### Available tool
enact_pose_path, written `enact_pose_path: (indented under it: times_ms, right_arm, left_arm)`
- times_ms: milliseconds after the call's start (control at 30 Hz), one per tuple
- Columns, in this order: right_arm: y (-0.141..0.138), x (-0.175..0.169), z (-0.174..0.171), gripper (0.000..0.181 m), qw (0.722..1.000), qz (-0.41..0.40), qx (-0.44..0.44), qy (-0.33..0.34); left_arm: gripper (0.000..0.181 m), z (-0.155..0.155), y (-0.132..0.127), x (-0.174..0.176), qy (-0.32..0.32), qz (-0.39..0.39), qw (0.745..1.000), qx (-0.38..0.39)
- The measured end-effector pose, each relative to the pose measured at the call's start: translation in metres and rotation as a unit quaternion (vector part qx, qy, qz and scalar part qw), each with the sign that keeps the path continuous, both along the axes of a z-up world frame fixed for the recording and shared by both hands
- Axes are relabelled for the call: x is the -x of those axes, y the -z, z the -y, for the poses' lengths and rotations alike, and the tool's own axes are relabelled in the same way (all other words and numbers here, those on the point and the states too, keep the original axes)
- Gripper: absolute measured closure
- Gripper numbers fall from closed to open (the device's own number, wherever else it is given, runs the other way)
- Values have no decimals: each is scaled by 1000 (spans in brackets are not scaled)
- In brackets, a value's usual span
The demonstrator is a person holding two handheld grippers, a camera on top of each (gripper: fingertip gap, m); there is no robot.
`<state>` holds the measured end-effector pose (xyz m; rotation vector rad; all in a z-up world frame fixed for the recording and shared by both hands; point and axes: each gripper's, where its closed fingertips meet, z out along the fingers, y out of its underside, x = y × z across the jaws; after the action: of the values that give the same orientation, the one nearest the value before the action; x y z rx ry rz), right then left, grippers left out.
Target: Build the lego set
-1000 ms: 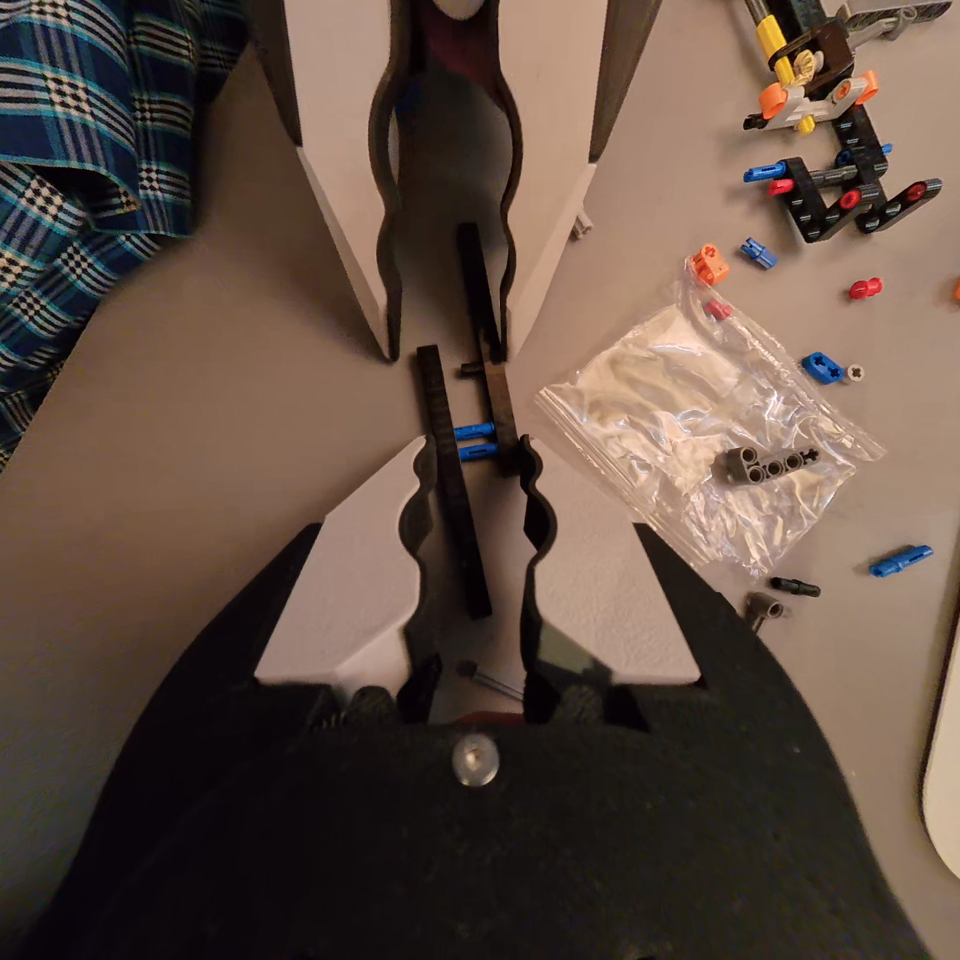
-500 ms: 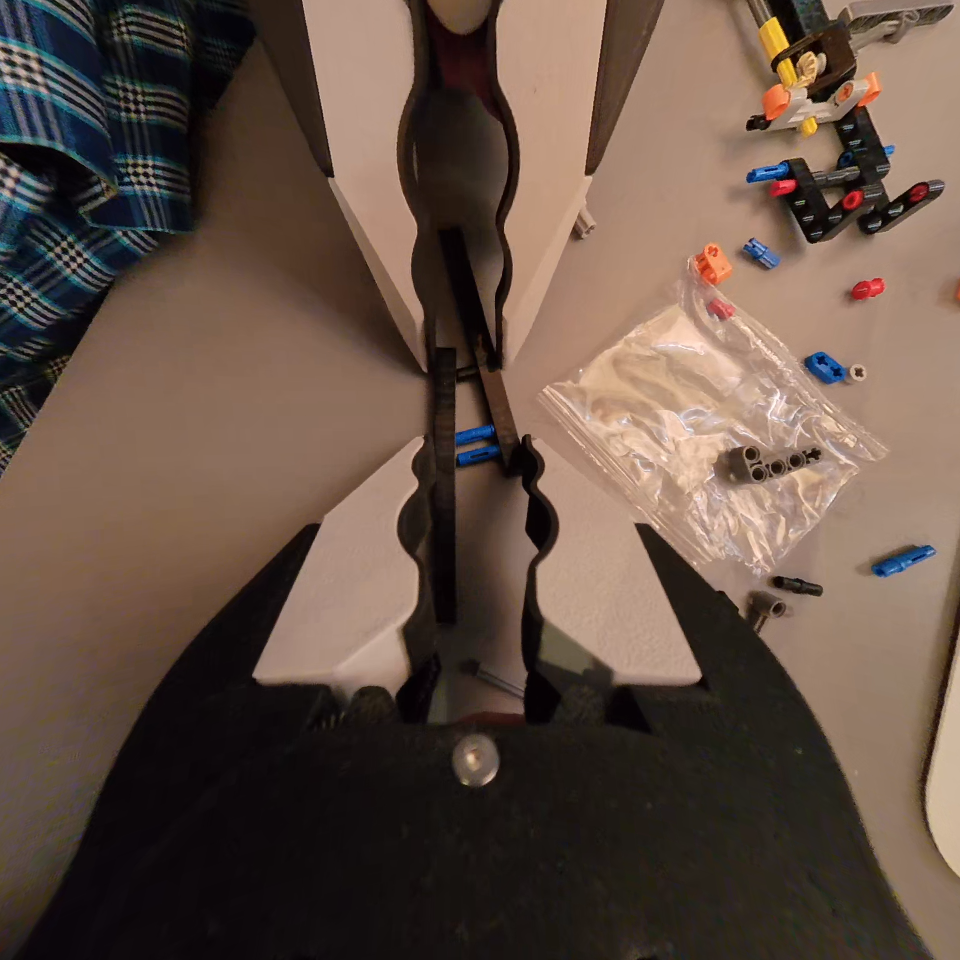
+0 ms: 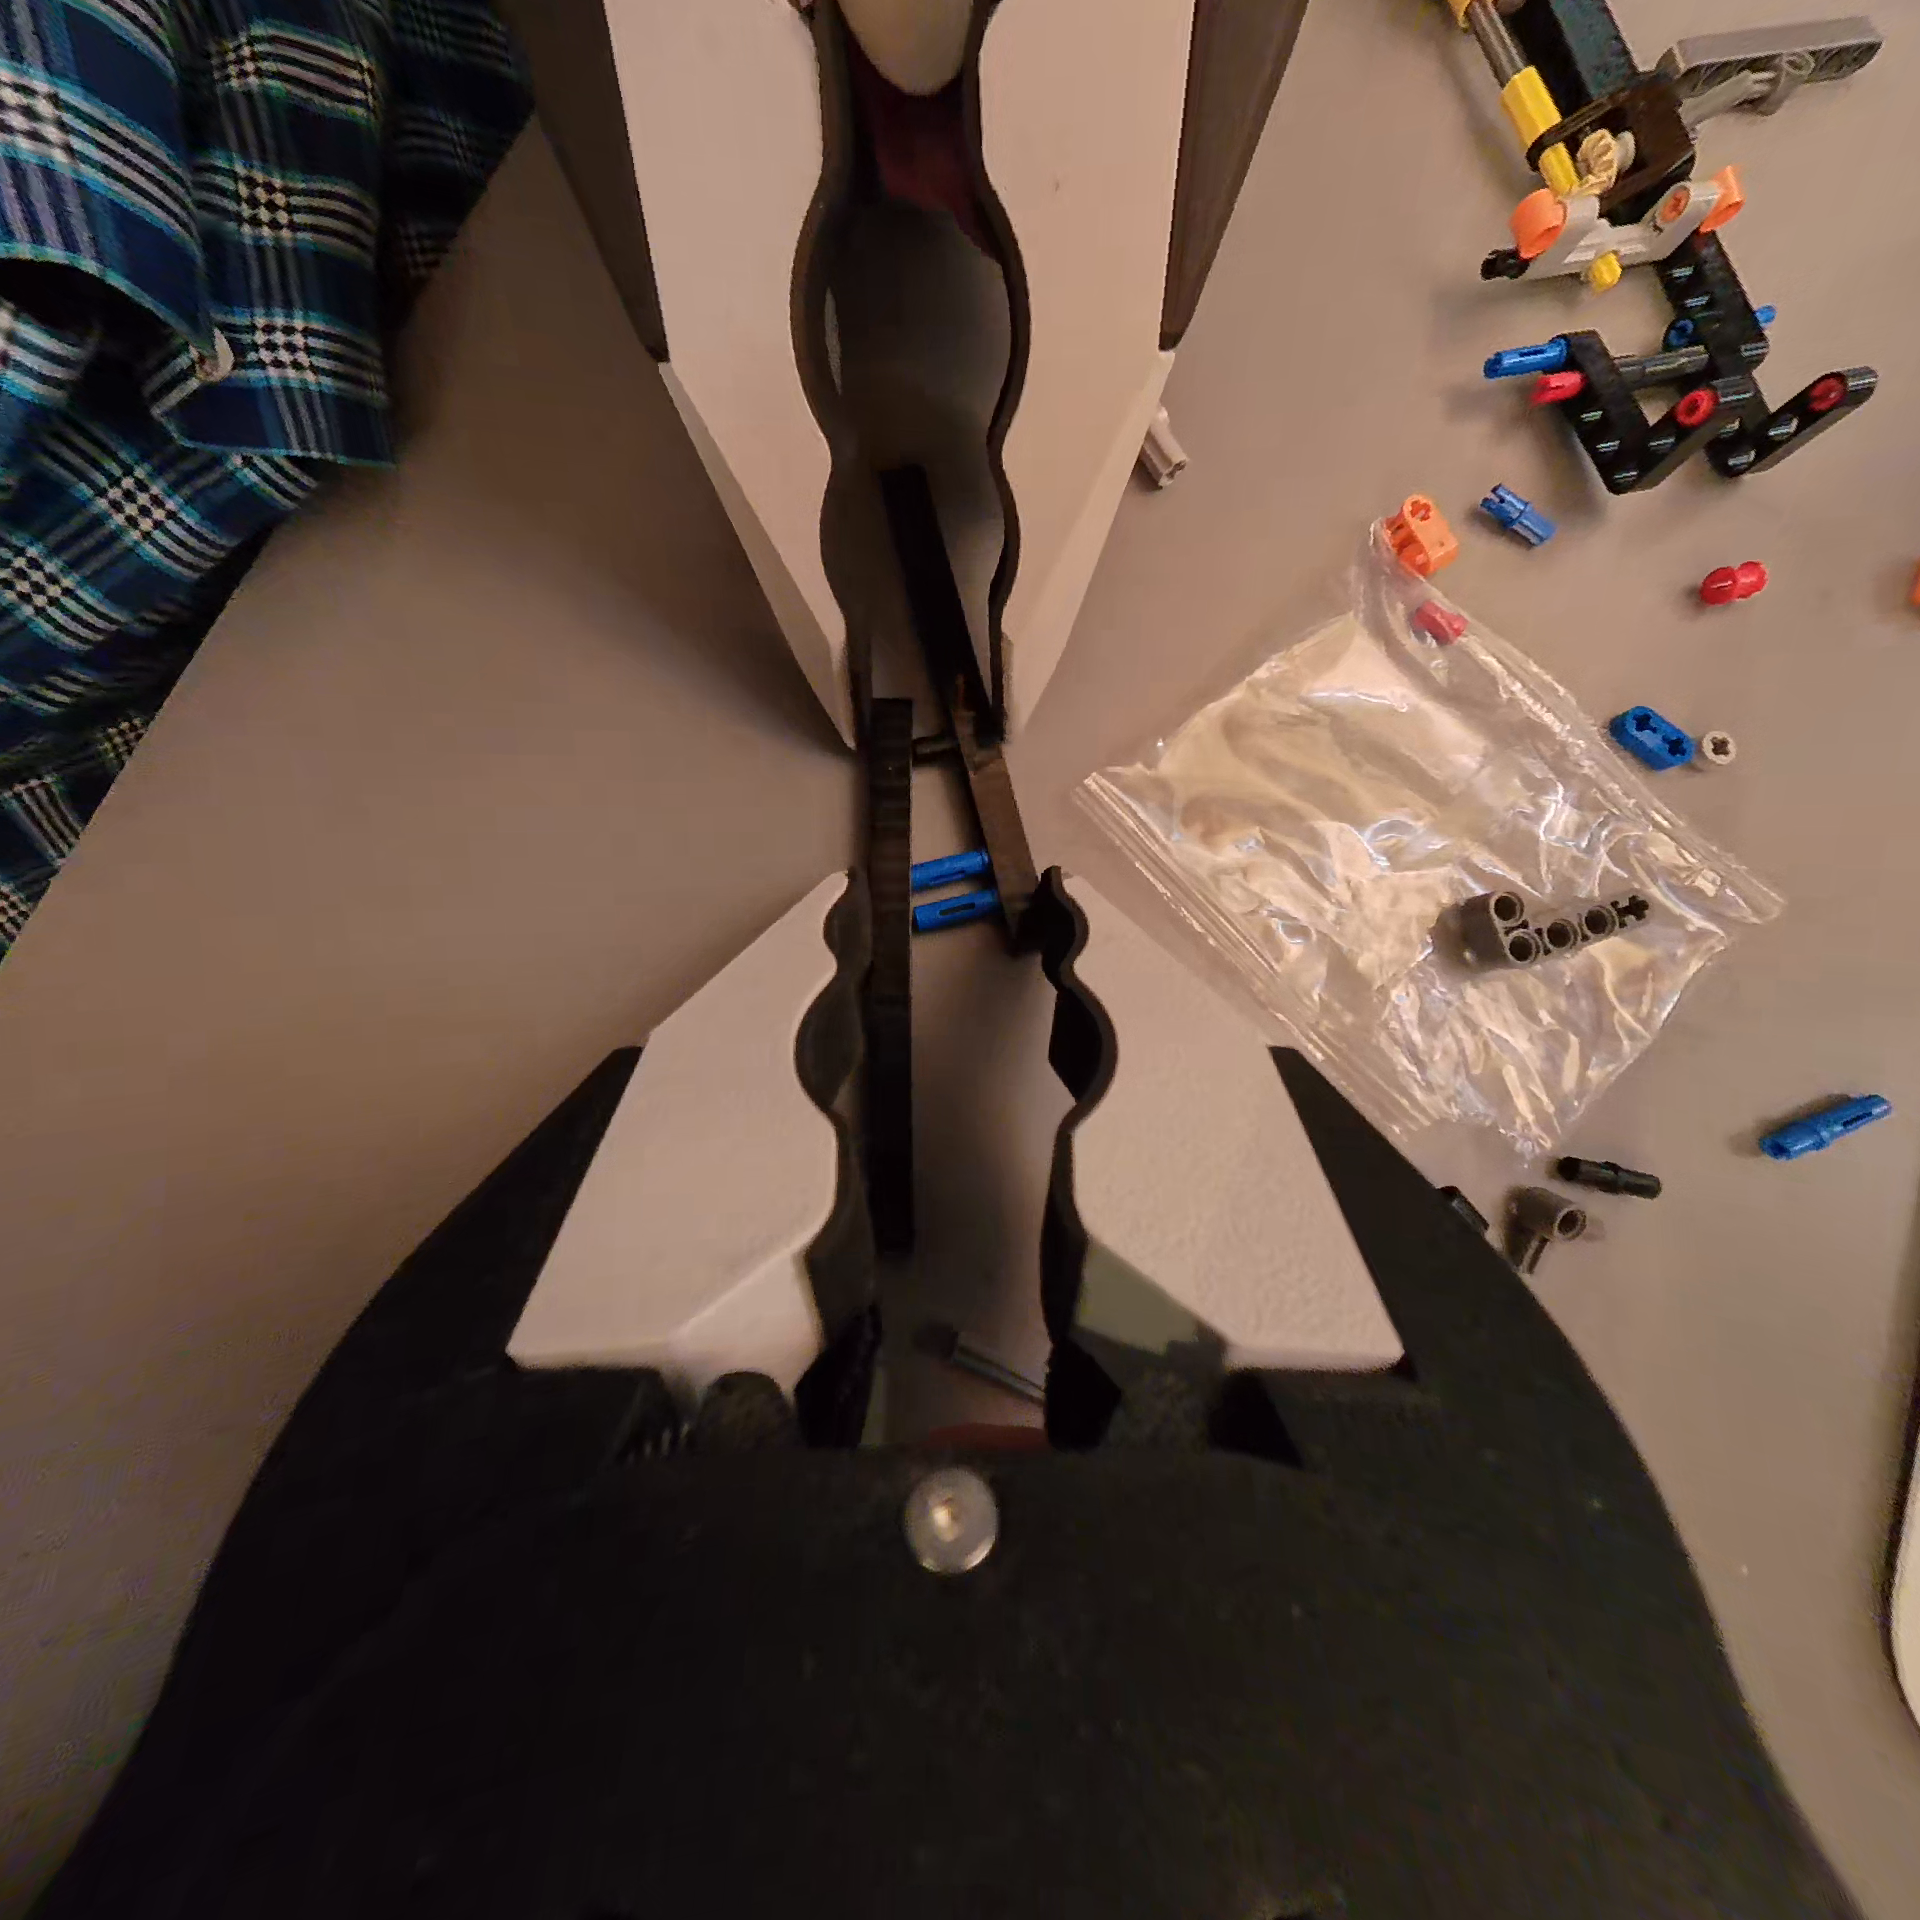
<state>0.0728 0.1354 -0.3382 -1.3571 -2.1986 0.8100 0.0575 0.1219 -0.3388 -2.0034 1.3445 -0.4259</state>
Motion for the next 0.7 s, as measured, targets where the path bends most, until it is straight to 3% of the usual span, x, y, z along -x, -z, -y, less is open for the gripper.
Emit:
enact_pose_path:
  times_ms: [33,700]
  right_arm:
    - [0,0,0,150,1000,-1,1,-1]
    - [1,5,3,152,1000,-2,-5,-18]
  left_arm:
    - [159,0,0,0,1,0,1000,0]
    - [155,-3,-1,-8,11,2,1000,1]
